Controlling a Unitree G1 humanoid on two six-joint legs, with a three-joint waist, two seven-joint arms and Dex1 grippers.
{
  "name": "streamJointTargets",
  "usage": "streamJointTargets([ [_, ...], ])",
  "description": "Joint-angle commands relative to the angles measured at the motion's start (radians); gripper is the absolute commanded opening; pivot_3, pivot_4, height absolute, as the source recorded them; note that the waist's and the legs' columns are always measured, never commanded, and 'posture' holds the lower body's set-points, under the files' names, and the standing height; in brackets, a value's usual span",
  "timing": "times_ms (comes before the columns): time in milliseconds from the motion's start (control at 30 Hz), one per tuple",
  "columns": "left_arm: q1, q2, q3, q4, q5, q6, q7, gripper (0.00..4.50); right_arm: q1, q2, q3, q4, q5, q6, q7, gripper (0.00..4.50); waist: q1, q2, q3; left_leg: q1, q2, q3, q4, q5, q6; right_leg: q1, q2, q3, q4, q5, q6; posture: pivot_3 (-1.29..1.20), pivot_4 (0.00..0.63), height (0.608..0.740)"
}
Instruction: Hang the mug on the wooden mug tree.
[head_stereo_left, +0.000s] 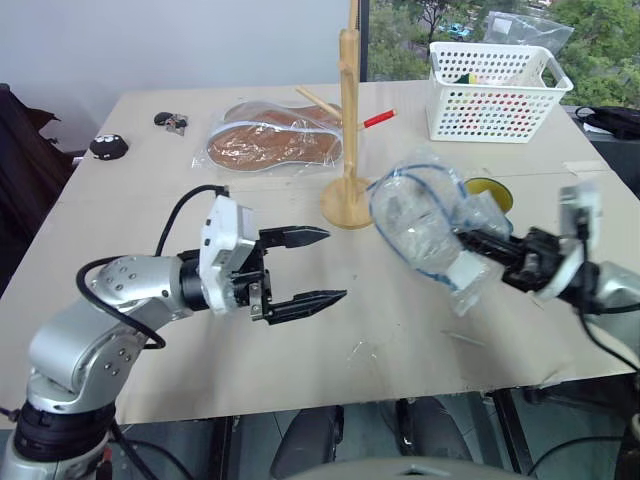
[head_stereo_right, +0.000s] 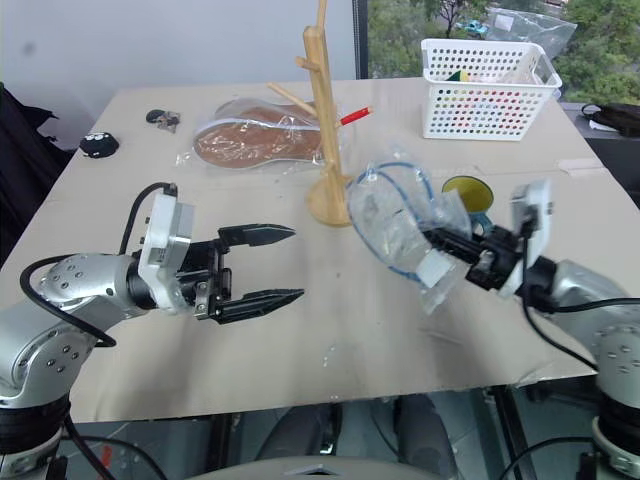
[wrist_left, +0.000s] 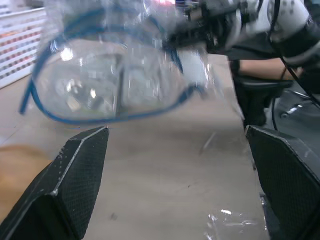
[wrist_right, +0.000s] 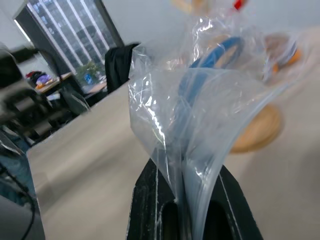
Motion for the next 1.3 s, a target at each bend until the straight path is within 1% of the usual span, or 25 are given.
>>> streamJointTargets([
  [33, -0.1, -0.056, -0.075, 0.039, 0.015, 0.003, 0.012, 4.5, 0.004, -0.068, -0.192, 0.013, 0.115, -0.039, -0.07, 0.04, -0.001, 0.0, 0.0, 0.0, 0.0, 0.0, 0.0, 0.0, 0.0, 0.0, 0.0, 0.0, 0.0, 0.0, 0.0, 0.0, 0.15, 0.74],
  [100, -0.161, -0.1, -0.119, 0.079, 0.038, -0.005, 0.016, 4.5, 0.008, -0.099, -0.253, 0.052, 0.128, -0.054, -0.113, 0.04, 0.002, -0.001, 0.001, 0.0, 0.0, 0.0, 0.0, 0.0, 0.0, 0.0, 0.0, 0.0, -0.001, 0.0, 0.0, 0.0, 0.15, 0.74],
  [133, -0.2, -0.134, -0.145, 0.107, 0.057, -0.01, 0.025, 4.5, 0.016, -0.11, -0.285, 0.084, 0.099, -0.07, -0.127, 0.04, 0.002, -0.002, 0.001, 0.0, 0.0, 0.001, 0.0, 0.0, 0.0, 0.0, 0.0, 0.0, 0.0, 0.0, 0.0, 0.0, 0.15, 0.74],
  [200, -0.287, -0.208, -0.214, 0.183, 0.139, -0.037, 0.06, 4.5, 0.028, -0.122, -0.339, 0.183, -0.011, -0.121, -0.175, 0.04, 0.004, -0.002, 0.001, 0.0, 0.0, 0.001, 0.0, 0.0, 0.0, 0.0, 0.0, 0.0, 0.0, 0.0, 0.0, 0.0, 0.15, 0.74],
  [233, -0.319, -0.247, -0.238, 0.214, 0.179, -0.049, 0.089, 4.5, 0.038, -0.128, -0.338, 0.219, -0.087, -0.157, -0.185, 0.04, 0.006, -0.003, 0.001, 0.0, 0.0, 0.002, 0.001, 0.0, 0.0, 0.0, 0.0, 0.0, 0.0, 0.0, 0.0, 0.0, 0.15, 0.74],
  [300, -0.361, -0.312, -0.267, 0.258, 0.236, -0.063, 0.142, 4.5, 0.045, -0.128, -0.316, 0.269, -0.182, -0.207, -0.189, 0.04, 0.009, -0.003, 0.001, -0.001, -0.001, 0.004, 0.002, 0.0, 0.0, 0.001, 0.0, 0.001, 0.0, 0.0, 0.0, 0.0, 0.15, 0.74],
  [433, -0.414, -0.458, -0.325, 0.319, 0.314, -0.084, 0.227, 4.5, 0.011, -0.101, -0.208, 0.411, -0.388, -0.324, -0.223, 0.04, 0.002, -0.003, 0.001, 0.0, 0.0, 0.005, 0.002, 0.003, -0.004, 0.0, 0.0, 0.002, 0.001, 0.0, 0.0, 0.0, 0.15, 0.74],
  [533, -0.425, -0.519, -0.353, 0.348, 0.356, -0.096, 0.241, 4.5, -0.034, -0.094, -0.126, 0.522, -0.537, -0.413, -0.243, 0.04, -0.007, -0.002, 0.0, 0.0, 0.0, 0.005, 0.001, 0.003, -0.004, -0.001, 0.0, 0.004, 0.001, 0.0, 0.0, 0.0, 0.15, 0.74],
  [633, -0.436, -0.559, -0.38, 0.376, 0.394, -0.118, 0.234, 4.5, -0.069, -0.084, -0.083, 0.607, -0.608, -0.46, -0.229, 0.04, -0.007, -0.001, 0.0, 0.0, 0.0, 0.006, 0.001, 0.003, -0.004, -0.001, 0.0, 0.005, 0.001, 0.0, 0.0, 0.0, 0.15, 0.74],
  [733, -0.444, -0.594, -0.395, 0.403, 0.412, -0.13, 0.232, 4.5, -0.054, -0.09, -0.076, 0.628, -0.644, -0.466, -0.209, 0.86, -0.005, 0.0, 0.0, 0.0, 0.0, 0.006, 0.001, 0.003, -0.005, -0.001, 0.0, 0.004, 0.001, 0.0, 0.0, 0.0, 0.15, 0.74],
  [833, -0.441, -0.605, -0.393, 0.408, 0.425, -0.126, 0.228, 4.5, -0.009, -0.085, -0.126, 0.557, -0.642, -0.454, -0.211, 2.39, -0.001, 0.0, 0.0, 0.0, 0.0, 0.004, 0.001, 0.003, -0.004, -0.001, 0.0, 0.004, 0.001, 0.0, 0.0, 0.0, 0.15, 0.74],
  [867, -0.436, -0.599, -0.391, 0.406, 0.43, -0.123, 0.225, 4.5, 0.018, -0.081, -0.154, 0.513, -0.63, -0.449, -0.21, 2.84, 0.001, 0.0, 0.0, -0.001, 0.0, 0.004, 0.001, 0.003, -0.004, -0.001, 0.0, 0.004, 0.001, 0.0, 0.0, 0.0, 0.15, 0.74],
  [900, -0.429, -0.59, -0.389, 0.403, 0.435, -0.12, 0.221, 4.5, 0.045, -0.076, -0.183, 0.465, -0.616, -0.445, -0.208, 3.39, 0.003, 0.0, 0.0, -0.001, 0.0, 0.004, 0.001, 0.003, -0.004, -0.001, 0.0, 0.004, 0.001, 0.0, 0.0, 0.0, 0.15, 0.74],
  [933, -0.42, -0.579, -0.387, 0.399, 0.441, -0.12, 0.218, 4.5, 0.075, -0.068, -0.215, 0.411, -0.603, -0.444, -0.21, 3.81, 0.003, 0.0, 0.0, -0.001, 0.0, 0.003, 0.001, 0.003, -0.004, -0.001, 0.0, 0.004, 0.001, 0.0, 0.0, 0.0, 0.15, 0.74],
  [1000, -0.4, -0.561, -0.377, 0.386, 0.446, -0.107, 0.221, 4.5, 0.128, -0.053, -0.279, 0.304, -0.566, -0.421, -0.228, 3.81, 0.004, 0.001, -0.001, -0.001, 0.0, 0.003, 0.001, 0.003, -0.004, -0.001, 0.0, 0.004, 0.001, 0.0, 0.0, 0.0, 0.15, 0.74],
  [1067, -0.376, -0.54, -0.368, 0.366, 0.446, -0.09, 0.226, 4.5, 0.168, -0.036, -0.334, 0.2, -0.498, -0.379, -0.242, 3.81, 0.0, 0.001, -0.001, 0.0, 0.0, 0.003, 0.001, 0.003, -0.004, -0.001, 0.0, 0.004, 0.001, 0.0, 0.001, 0.0, 0.15, 0.74],
  [1133, -0.349, -0.52, -0.364, 0.344, 0.447, -0.074, 0.232, 4.5, 0.203, -0.02, -0.353, 0.098, -0.42, -0.33, -0.255, 3.81, -0.002, 0.001, -0.001, 0.0, 0.0, 0.003, 0.001, 0.003, -0.004, -0.001, 0.0, 0.004, 0.002, 0.0, 0.001, 0.0, 0.15, 0.74],
  [1200, -0.321, -0.506, -0.367, 0.326, 0.453, -0.065, 0.238, 4.5, 0.237, 0.014, -0.318, -0.015, -0.31, -0.266, -0.295, 3.81, -0.006, 0.001, -0.001, 0.001, 0.0, 0.003, 0.001, 0.001, 0.0, 0.0, 0.0, 0.004, 0.003, 0.0, 0.001, 0.0, 0.15, 0.74],
  [1233, -0.312, -0.504, -0.371, 0.319, 0.457, -0.061, 0.243, 4.5, 0.25, 0.033, -0.291, -0.057, -0.279, -0.245, -0.319, 3.81, -0.006, 0.001, -0.001, 0.001, 0.001, 0.002, 0.001, 0.001, 0.0, 0.0, 0.001, 0.004, 0.003, 0.0, 0.0, 0.0, 0.15, 0.74],
  [1300, -0.301, -0.505, -0.385, 0.311, 0.476, -0.06, 0.257, 4.5, 0.269, 0.101, -0.148, -0.142, -0.323, -0.229, -0.394, 3.81, -0.005, 0.0, -0.001, 0.001, 0.001, 0.002, 0.001, 0.001, 0.0, 0.0, 0.001, 0.004, 0.003, 0.0, 0.0, 0.0, 0.15, 0.74],
])
